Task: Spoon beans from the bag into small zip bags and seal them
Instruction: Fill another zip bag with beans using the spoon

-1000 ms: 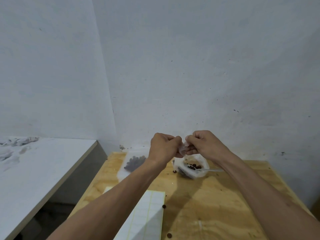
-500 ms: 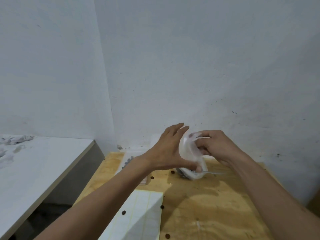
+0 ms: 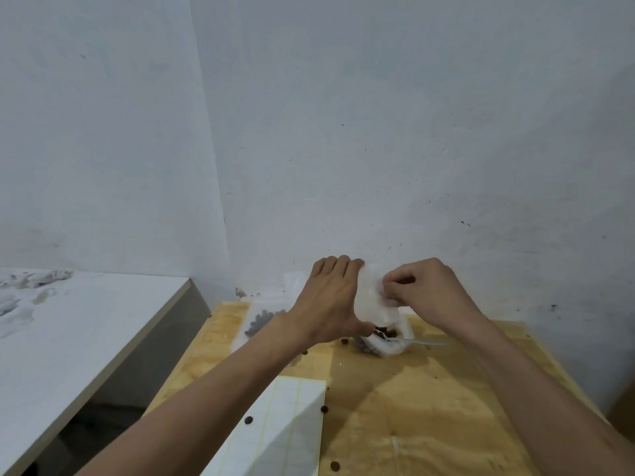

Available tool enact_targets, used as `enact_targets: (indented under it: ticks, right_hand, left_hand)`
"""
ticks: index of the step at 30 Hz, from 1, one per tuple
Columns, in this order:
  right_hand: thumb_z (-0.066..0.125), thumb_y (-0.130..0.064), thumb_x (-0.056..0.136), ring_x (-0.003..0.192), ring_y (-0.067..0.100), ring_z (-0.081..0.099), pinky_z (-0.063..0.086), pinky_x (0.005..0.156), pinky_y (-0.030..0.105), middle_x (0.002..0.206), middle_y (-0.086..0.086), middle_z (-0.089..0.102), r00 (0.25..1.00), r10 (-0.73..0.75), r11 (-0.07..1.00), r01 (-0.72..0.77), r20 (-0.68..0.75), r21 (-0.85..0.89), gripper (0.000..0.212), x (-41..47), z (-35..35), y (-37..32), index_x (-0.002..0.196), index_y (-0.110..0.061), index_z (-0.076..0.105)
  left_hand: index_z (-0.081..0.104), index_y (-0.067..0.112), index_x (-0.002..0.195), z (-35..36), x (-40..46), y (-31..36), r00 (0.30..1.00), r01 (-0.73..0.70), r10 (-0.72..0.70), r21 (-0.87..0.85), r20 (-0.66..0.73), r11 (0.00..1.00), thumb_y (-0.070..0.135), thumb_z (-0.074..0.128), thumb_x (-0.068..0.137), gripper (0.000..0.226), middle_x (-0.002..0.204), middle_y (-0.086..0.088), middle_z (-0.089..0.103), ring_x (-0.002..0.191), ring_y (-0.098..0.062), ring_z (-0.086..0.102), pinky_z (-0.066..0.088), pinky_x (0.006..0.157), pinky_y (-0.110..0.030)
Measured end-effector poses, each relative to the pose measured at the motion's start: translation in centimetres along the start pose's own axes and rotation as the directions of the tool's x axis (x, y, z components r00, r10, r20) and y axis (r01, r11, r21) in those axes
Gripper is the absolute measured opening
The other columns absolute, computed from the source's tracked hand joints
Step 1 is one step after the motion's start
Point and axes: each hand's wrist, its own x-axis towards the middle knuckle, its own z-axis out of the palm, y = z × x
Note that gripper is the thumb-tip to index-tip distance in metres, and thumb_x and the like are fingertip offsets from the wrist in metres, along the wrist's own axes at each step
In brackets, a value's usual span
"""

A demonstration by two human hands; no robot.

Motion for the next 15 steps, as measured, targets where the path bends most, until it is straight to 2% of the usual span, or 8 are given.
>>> enact_targets:
  ticks: [1,3,5,6,9,11,13,15]
  right_hand:
    - [0.066,-0.003,0.085,0.062,0.031,0.064,0.052,0.063,0.041,0.057,0.007,0.062,0.997,0.018,1.000,-0.016,0.080,-0.022,0.034,0.3,0.1,0.3,0.055,-0.019,0.070]
    - [0.058,0.002,0.086,0.061,0.028,0.052,0.044,0.064,0.040,0.058,0.008,0.055,0.969,0.077,0.997,-0.079,0.234,-0.001,0.043,0.5,0.0,0.4,0.051,-0.022,0.069]
    - [0.059,0.003,0.088,0.082,0.030,0.073,0.058,0.082,0.041,0.083,0.014,0.076,0.926,0.113,0.968,-0.184,0.359,0.169,0.033,0.6,0.0,0.4,0.078,-0.019,0.081]
    - [0.059,0.006,0.089,0.092,0.031,0.076,0.060,0.087,0.040,0.096,0.018,0.078,0.909,0.122,0.934,-0.241,0.398,0.264,0.031,0.3,-0.1,0.1,0.093,-0.015,0.082]
    - [0.059,0.014,0.089,0.092,0.029,0.077,0.063,0.081,0.032,0.109,0.027,0.073,0.901,0.114,0.864,-0.298,0.419,0.405,0.029,0.4,0.2,0.6,0.110,0.004,0.075]
    - [0.061,0.009,0.092,0.096,0.032,0.076,0.061,0.090,0.039,0.114,0.035,0.068,0.894,0.110,0.859,-0.305,0.435,0.411,0.022,0.6,0.6,1.0,0.113,0.017,0.066]
    - [0.065,-0.001,0.095,0.099,0.030,0.075,0.060,0.093,0.040,0.109,0.027,0.073,0.889,0.112,0.881,-0.295,0.443,0.370,0.020,0.8,0.6,1.1,0.109,0.011,0.071]
    - [0.063,-0.005,0.097,0.080,0.017,0.076,0.062,0.079,0.028,0.096,0.016,0.076,0.883,0.113,0.887,-0.296,0.456,0.354,0.018,0.9,0.5,1.1,0.106,0.006,0.074]
  left_hand:
    - [0.048,0.005,0.139,0.3,-0.1,0.1,1.000,-0.020,0.020,0.008,-0.024,1.000,0.058,0.083,0.067,0.097,0.114,-0.006,0.053,0.108,-0.026,0.048,0.034,0.104,-0.035]
    - [0.054,0.002,0.131,0.8,-0.3,0.1,0.997,-0.038,0.039,0.021,-0.062,0.999,0.055,0.086,0.060,0.094,0.105,-0.007,0.055,0.099,-0.029,0.051,0.041,0.099,-0.039]
    - [0.053,0.003,0.134,1.0,-0.7,0.0,0.997,-0.035,0.032,-0.042,-0.068,0.998,0.055,0.087,0.063,0.094,0.108,-0.006,0.055,0.102,-0.026,0.050,0.039,0.102,-0.038]
    - [0.048,0.005,0.140,0.9,-0.9,-0.1,0.999,-0.018,0.013,-0.102,-0.049,0.995,0.054,0.086,0.067,0.096,0.115,-0.005,0.054,0.109,-0.024,0.048,0.034,0.106,-0.034]
    - [0.038,0.011,0.149,0.6,-1.3,-0.6,0.998,0.052,-0.046,-0.213,0.034,0.976,0.053,0.084,0.072,0.100,0.132,-0.002,0.050,0.125,-0.020,0.043,0.023,0.108,-0.023]
    - [0.039,0.010,0.149,0.5,-1.4,-0.6,0.998,0.041,-0.033,-0.205,0.044,0.978,0.056,0.085,0.072,0.101,0.133,-0.002,0.050,0.124,-0.020,0.044,0.022,0.108,-0.023]
    - [0.043,0.010,0.147,0.5,-1.4,-0.5,1.000,0.007,-0.004,-0.173,0.020,0.985,0.060,0.085,0.069,0.101,0.129,-0.002,0.053,0.119,-0.020,0.047,0.023,0.108,-0.024]
    - [0.048,0.010,0.142,0.7,-1.2,-0.4,1.000,-0.001,0.000,-0.153,-0.003,0.988,0.062,0.084,0.068,0.097,0.124,-0.002,0.057,0.114,-0.019,0.050,0.023,0.103,-0.021]
